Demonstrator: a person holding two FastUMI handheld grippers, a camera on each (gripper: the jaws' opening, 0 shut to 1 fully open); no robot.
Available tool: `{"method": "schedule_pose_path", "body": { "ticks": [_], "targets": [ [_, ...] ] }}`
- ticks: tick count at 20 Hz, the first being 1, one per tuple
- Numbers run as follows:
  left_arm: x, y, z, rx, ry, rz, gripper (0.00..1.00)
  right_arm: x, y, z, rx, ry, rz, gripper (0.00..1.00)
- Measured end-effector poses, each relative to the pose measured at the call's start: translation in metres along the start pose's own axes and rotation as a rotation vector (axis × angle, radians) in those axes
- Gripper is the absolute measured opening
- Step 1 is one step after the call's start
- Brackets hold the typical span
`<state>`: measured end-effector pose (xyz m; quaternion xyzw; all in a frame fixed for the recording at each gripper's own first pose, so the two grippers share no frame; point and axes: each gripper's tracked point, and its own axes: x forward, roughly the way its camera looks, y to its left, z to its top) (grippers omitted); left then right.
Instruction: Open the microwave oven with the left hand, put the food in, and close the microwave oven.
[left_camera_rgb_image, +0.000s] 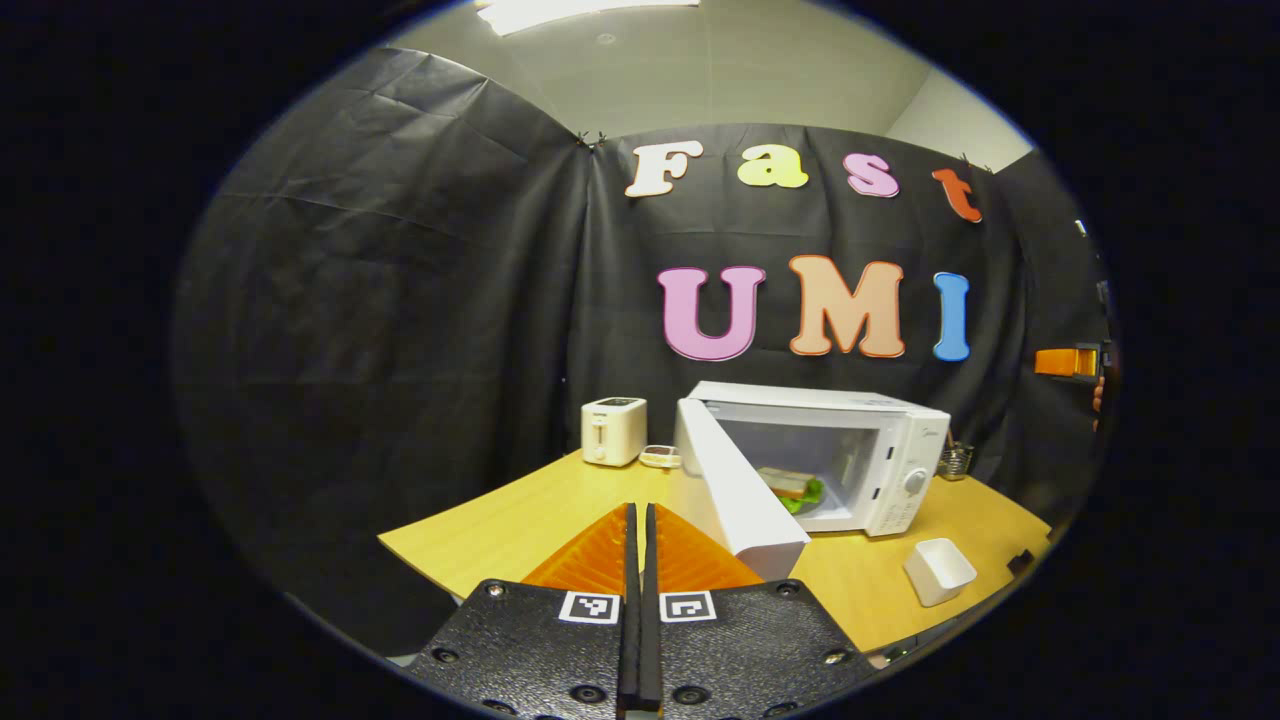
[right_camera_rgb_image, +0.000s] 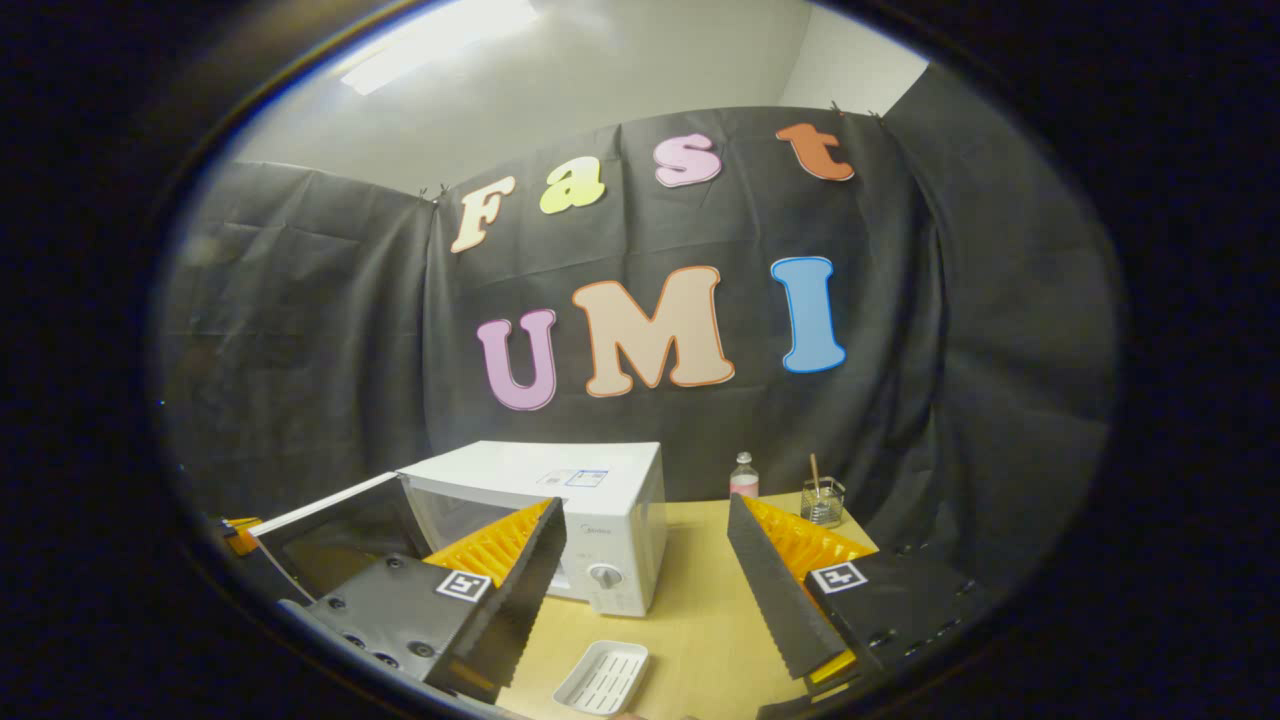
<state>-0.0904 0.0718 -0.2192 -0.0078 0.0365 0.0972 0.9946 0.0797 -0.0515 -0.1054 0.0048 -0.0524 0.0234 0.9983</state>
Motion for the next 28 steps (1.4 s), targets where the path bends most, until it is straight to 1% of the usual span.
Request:
{"method": "schedule_pose_path", "body": {
  "ticks": [3,6,11,12,14,17,18,21,22,26,28],
  "targets": [
    [0.007,-0.038,-0.007,0.016,0.005,-0.096,0.01,-0.013,-0.001,-0.004,-0.017,0.001,-0.012,0.91],
    [0.012,-0.078,-0.007,0.029,-0.008,-0.185,0.01,-0.020,0.000,-0.016,-0.025,0.029,-0.015,0.92],
    [0.031,-0.135,-0.008,-0.005,-0.011,-0.310,0.01,-0.024,0.003,-0.024,-0.037,0.051,-0.021,0.92],
    [0.036,-0.144,-0.009,-0.014,-0.009,-0.330,0.01,-0.024,0.004,-0.026,-0.039,0.056,-0.020,0.99],
    [0.049,-0.162,-0.012,-0.022,-0.005,-0.357,0.00,-0.025,0.006,-0.026,-0.032,0.055,-0.017,0.99],
    [0.071,-0.179,-0.012,0.001,-0.007,-0.367,0.00,-0.025,0.006,-0.029,-0.020,0.056,-0.014,0.99],
    [0.078,-0.183,-0.013,0.005,-0.012,-0.364,0.01,-0.024,0.005,-0.028,-0.014,0.050,-0.019,0.92],
    [0.102,-0.198,-0.010,0.001,-0.027,-0.361,0.00,-0.024,0.007,-0.032,-0.012,0.042,-0.019,0.92],
    [0.110,-0.200,-0.011,0.004,-0.026,-0.352,0.02,-0.026,0.009,-0.033,-0.011,0.045,-0.017,0.92],
    [0.140,-0.201,-0.012,0.061,-0.038,-0.297,0.01,-0.041,0.011,-0.033,-0.040,0.043,-0.017,0.92],
    [0.153,-0.200,-0.012,0.052,-0.050,-0.271,0.01,-0.047,0.012,-0.033,-0.033,0.049,-0.013,0.92]
  ]
}}
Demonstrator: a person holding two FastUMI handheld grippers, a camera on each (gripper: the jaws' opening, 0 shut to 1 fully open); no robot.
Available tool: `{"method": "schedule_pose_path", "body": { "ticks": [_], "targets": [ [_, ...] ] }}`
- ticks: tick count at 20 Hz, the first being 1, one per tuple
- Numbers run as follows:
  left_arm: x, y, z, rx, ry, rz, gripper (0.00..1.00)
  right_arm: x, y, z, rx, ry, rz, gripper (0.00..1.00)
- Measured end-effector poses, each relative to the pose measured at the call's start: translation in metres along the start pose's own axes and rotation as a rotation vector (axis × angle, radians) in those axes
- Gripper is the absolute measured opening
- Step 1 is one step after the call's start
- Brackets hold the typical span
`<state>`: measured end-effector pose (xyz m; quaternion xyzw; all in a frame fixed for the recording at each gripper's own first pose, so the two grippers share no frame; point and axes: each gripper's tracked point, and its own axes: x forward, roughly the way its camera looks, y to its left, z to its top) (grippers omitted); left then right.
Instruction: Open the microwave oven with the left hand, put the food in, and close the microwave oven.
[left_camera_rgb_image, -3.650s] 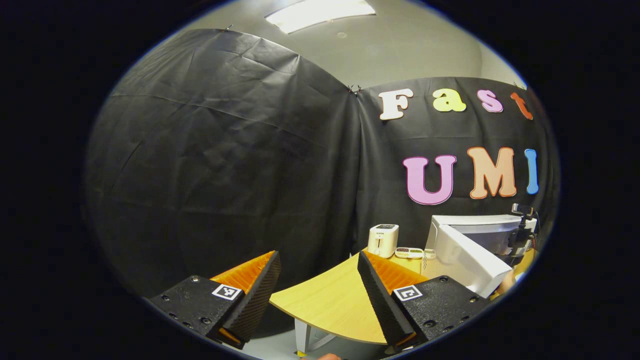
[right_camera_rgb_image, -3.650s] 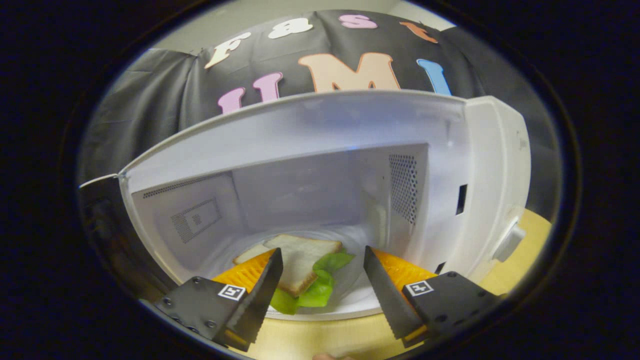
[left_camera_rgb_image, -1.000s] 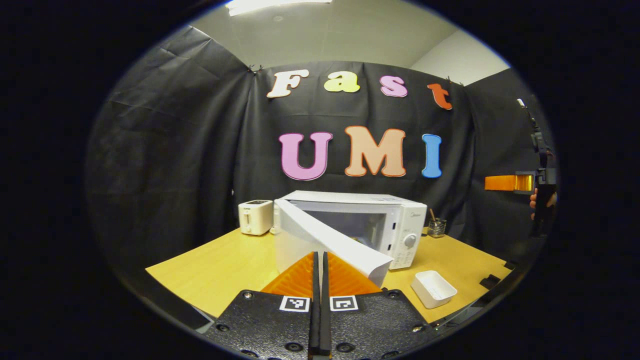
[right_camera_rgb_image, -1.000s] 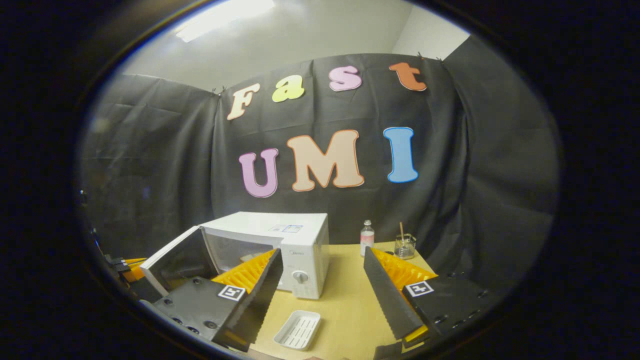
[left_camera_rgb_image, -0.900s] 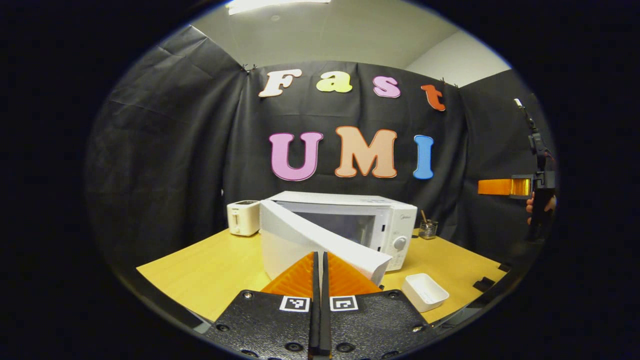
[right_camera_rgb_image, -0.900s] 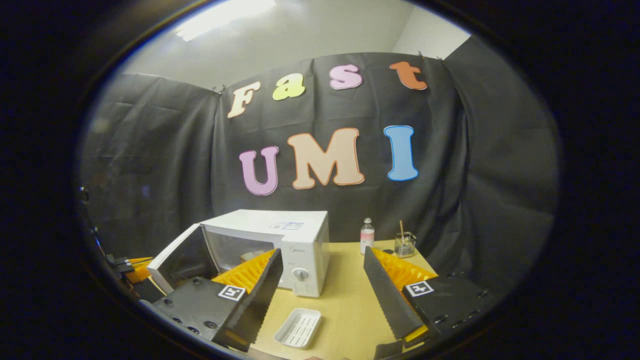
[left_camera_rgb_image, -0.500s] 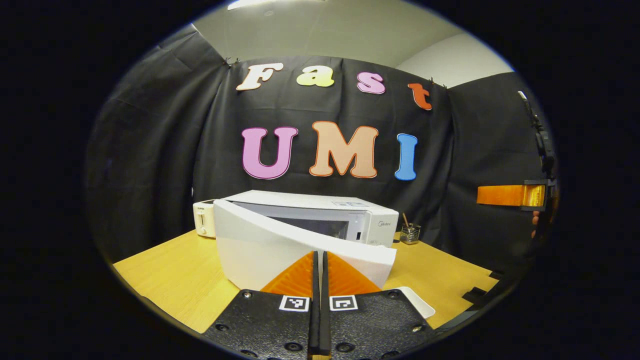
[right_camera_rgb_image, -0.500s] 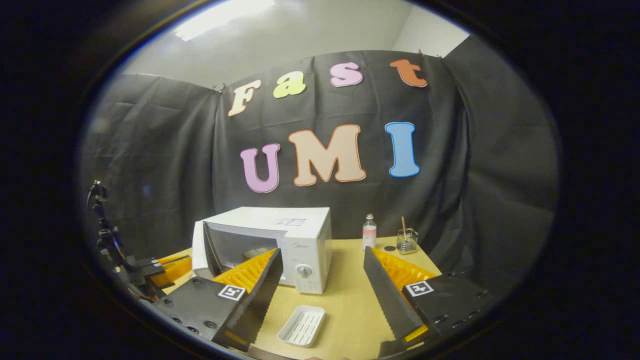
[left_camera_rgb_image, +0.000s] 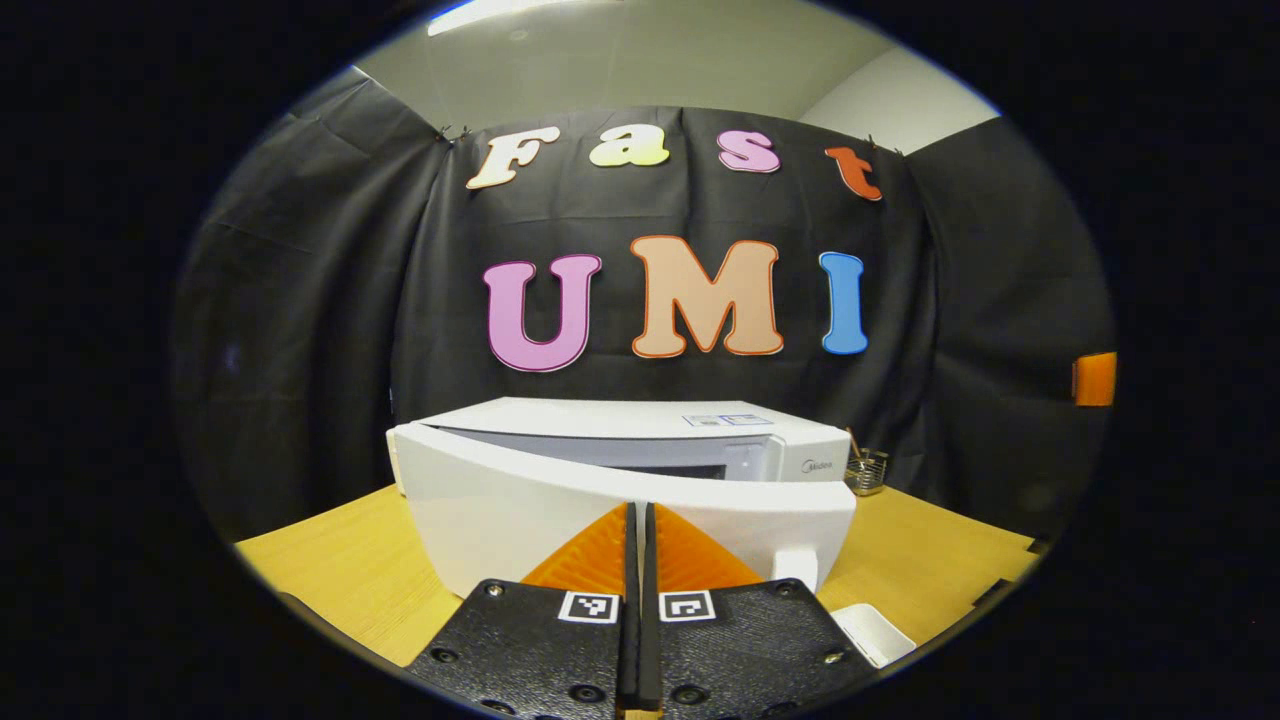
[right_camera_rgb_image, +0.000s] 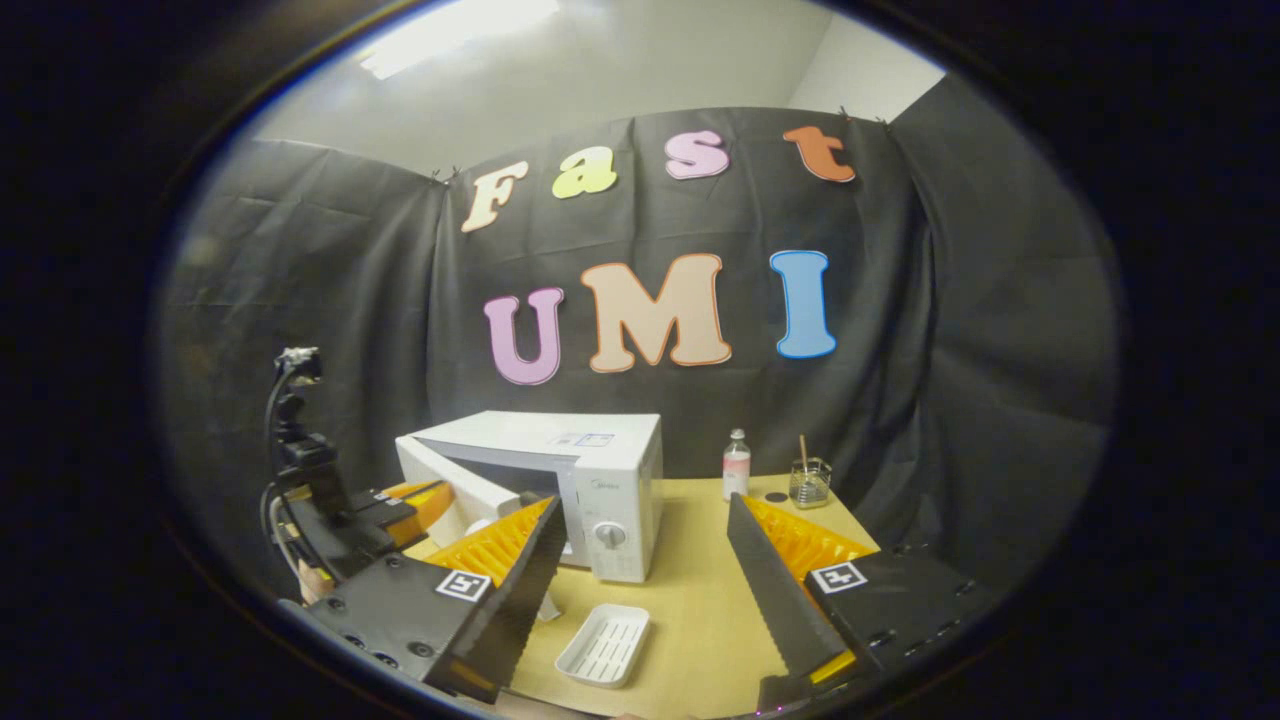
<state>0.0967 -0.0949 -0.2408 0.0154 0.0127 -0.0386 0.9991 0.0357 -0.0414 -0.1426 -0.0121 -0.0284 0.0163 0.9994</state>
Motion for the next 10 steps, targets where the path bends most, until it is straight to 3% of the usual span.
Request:
{"method": "schedule_pose_path", "body": {
  "ticks": [1,2,3,5,6,7,8,10],
  "targets": [
    [0.006,0.002,0.001,-0.013,-0.006,0.011,0.01,-0.004,0.000,0.000,0.005,0.004,0.004,0.99],
    [0.012,0.004,0.002,-0.023,-0.010,0.022,0.01,-0.006,-0.001,0.002,0.009,0.003,0.002,0.99],
    [0.017,0.008,-0.001,-0.034,-0.002,0.037,0.01,-0.010,-0.005,0.006,0.011,-0.005,-0.001,0.92],
    [0.025,0.014,-0.004,-0.064,0.014,0.054,0.00,-0.017,-0.010,0.012,0.012,-0.020,-0.009,0.92],
    [0.029,0.016,-0.006,-0.077,0.022,0.062,0.00,-0.020,-0.013,0.016,0.008,-0.027,-0.009,0.99],
    [0.032,0.021,-0.009,-0.083,0.033,0.083,0.00,-0.023,-0.017,0.018,0.008,-0.034,-0.019,0.99],
    [0.035,0.026,-0.010,-0.082,0.039,0.098,0.01,-0.026,-0.023,0.020,0.006,-0.038,-0.028,0.92],
    [0.039,0.035,-0.013,-0.092,0.052,0.117,0.01,-0.030,-0.031,0.023,0.002,-0.045,-0.047,0.92]
  ]
}}
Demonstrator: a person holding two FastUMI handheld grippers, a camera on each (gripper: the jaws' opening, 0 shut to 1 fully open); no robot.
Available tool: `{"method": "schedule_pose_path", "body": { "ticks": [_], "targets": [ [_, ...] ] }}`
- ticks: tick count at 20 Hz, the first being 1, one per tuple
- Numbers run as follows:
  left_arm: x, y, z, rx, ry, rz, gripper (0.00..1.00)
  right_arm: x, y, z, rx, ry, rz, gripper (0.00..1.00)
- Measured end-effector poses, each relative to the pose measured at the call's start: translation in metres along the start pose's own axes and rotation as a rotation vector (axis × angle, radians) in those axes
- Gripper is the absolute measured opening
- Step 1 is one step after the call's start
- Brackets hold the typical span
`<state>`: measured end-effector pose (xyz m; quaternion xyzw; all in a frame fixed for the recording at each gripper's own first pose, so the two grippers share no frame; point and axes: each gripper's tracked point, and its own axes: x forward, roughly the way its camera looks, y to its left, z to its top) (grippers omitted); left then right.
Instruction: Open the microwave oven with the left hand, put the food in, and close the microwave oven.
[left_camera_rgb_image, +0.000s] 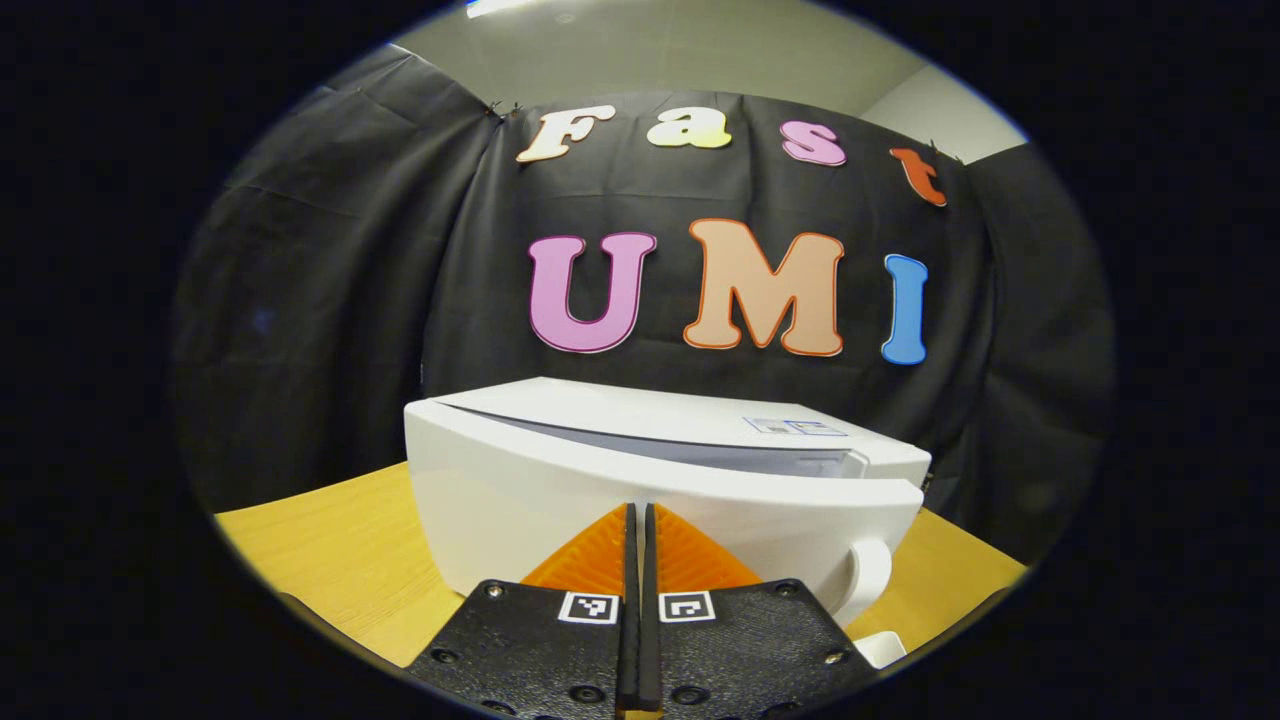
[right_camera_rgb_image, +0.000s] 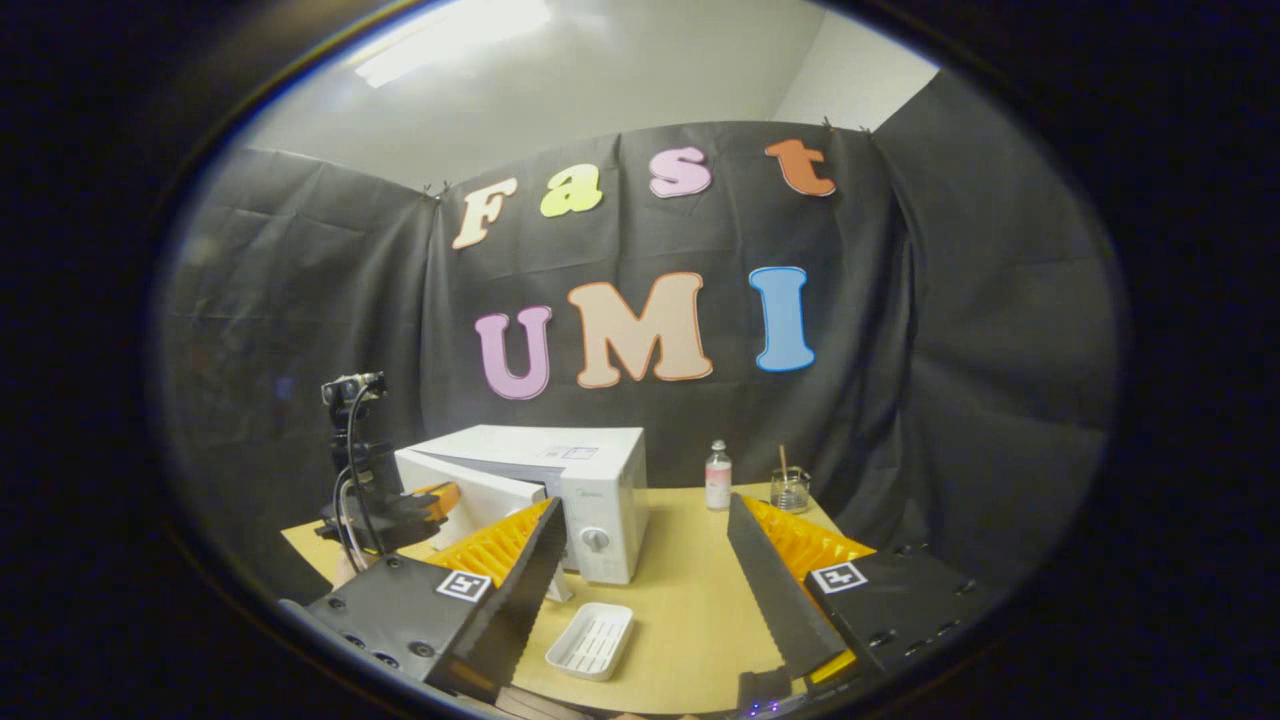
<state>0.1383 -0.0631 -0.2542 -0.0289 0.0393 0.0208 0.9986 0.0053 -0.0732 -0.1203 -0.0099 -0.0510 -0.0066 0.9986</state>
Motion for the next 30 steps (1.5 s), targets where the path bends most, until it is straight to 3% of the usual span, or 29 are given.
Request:
{"method": "schedule_pose_path", "body": {
  "ticks": [1,2,11,18,19,20,21,30],
  "targets": [
    [0.002,0.001,-0.001,-0.004,0.003,0.000,0.01,-0.002,-0.004,0.002,-0.001,-0.003,-0.008,0.99],
    [0.004,0.002,-0.004,-0.003,0.013,0.001,0.01,-0.002,-0.008,0.002,0.002,-0.005,-0.017,0.91],
    [0.028,-0.001,-0.021,0.013,0.066,-0.011,0.01,0.000,-0.018,-0.002,0.014,-0.007,-0.036,0.92],
    [0.030,-0.001,-0.013,0.072,0.024,-0.026,0.01,0.013,-0.015,-0.011,0.022,0.015,-0.025,0.92],
    [0.029,0.000,-0.013,0.091,0.022,-0.026,0.01,0.015,-0.015,-0.012,0.029,0.017,-0.021,0.99],
    [0.030,0.000,-0.010,0.111,0.017,-0.026,0.01,0.017,-0.014,-0.014,0.036,0.020,-0.020,0.99],
    [0.029,0.001,-0.011,0.119,0.019,-0.025,0.01,0.019,-0.015,-0.015,0.043,0.021,-0.022,0.92],
    [0.035,0.001,-0.009,0.138,0.008,-0.037,0.00,0.034,-0.003,-0.026,0.064,0.061,-0.017,0.92]
  ]
}}
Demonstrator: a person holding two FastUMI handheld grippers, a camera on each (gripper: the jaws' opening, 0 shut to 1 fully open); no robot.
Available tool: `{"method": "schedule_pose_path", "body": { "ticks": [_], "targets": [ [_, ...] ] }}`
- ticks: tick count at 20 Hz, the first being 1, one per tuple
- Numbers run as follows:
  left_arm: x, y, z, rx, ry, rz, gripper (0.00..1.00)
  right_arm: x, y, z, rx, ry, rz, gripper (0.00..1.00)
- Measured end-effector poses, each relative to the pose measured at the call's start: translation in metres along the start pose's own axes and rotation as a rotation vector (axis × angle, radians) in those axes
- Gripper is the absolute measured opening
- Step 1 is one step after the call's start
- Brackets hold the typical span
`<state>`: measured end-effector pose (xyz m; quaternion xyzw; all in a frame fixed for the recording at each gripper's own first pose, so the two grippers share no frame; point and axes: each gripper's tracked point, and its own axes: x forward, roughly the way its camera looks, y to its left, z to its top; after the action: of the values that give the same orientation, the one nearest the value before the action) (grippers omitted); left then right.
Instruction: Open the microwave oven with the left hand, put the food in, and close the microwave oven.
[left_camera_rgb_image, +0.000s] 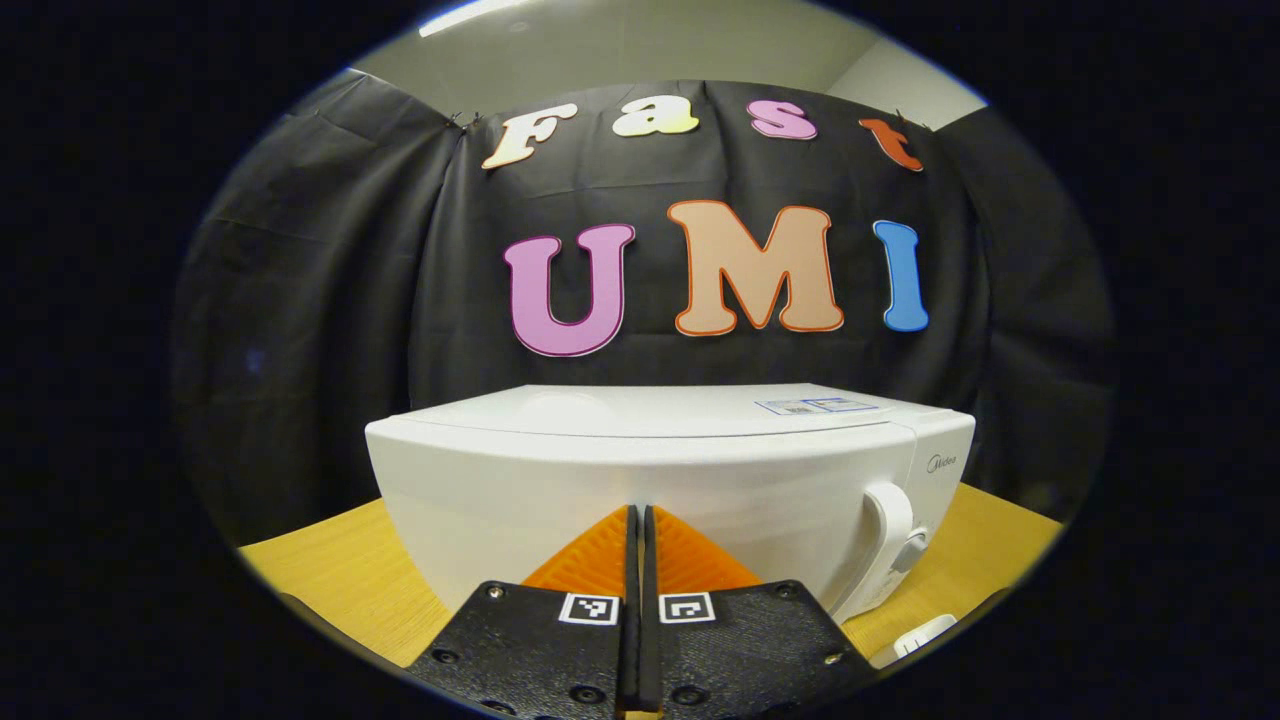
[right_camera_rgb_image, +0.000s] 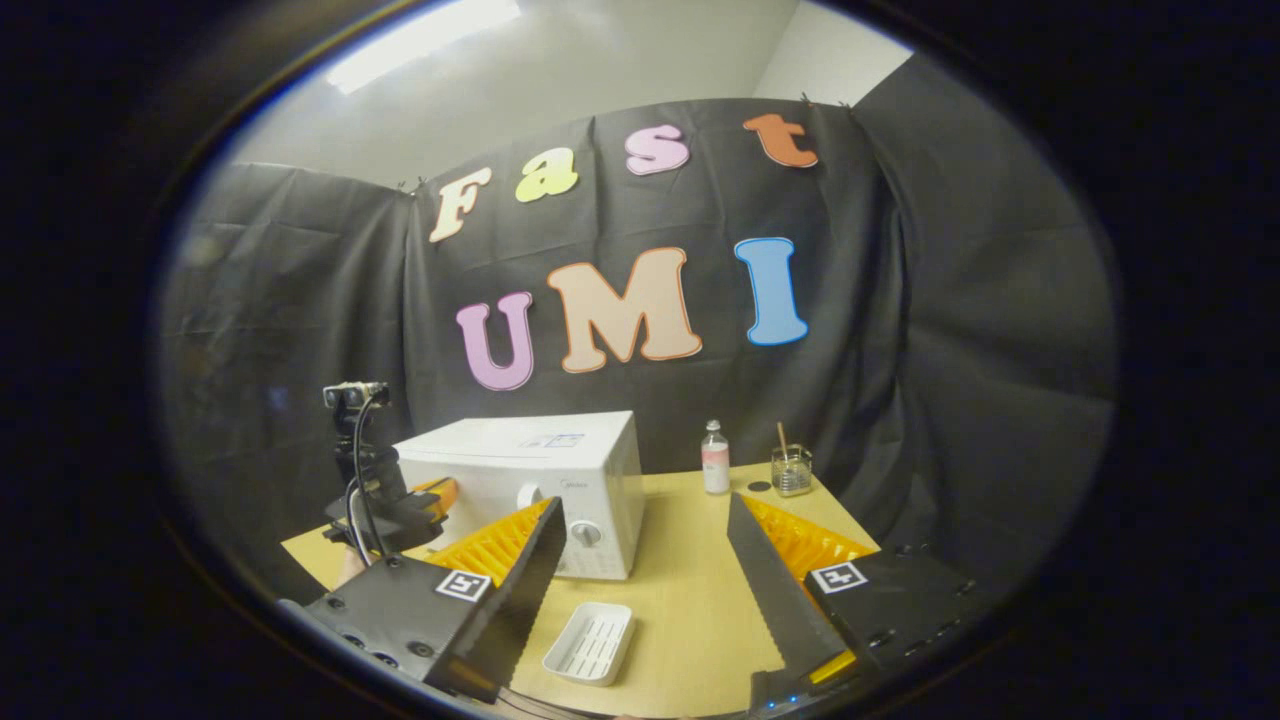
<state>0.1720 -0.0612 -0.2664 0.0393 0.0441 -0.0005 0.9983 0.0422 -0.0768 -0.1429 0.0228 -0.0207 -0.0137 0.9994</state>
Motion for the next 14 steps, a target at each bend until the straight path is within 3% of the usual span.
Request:
{"method": "schedule_pose_path", "body": {
  "ticks": [4,6,12,14],
  "targets": [
    [-0.013,0.007,-0.010,0.002,0.077,-0.018,0.01,0.004,0.008,0.003,0.001,0.005,0.003,0.92],
    [-0.034,0.008,0.002,-0.017,0.058,-0.042,0.01,0.008,0.013,0.007,-0.005,-0.001,0.008,0.92],
    [-0.111,0.029,0.068,-0.004,-0.018,-0.051,0.01,0.007,0.047,0.006,-0.035,0.011,0.054,0.92],
    [-0.136,0.034,0.092,-0.032,-0.040,-0.059,0.09,0.006,0.055,0.006,-0.058,0.015,0.060,0.92]
  ]
}}
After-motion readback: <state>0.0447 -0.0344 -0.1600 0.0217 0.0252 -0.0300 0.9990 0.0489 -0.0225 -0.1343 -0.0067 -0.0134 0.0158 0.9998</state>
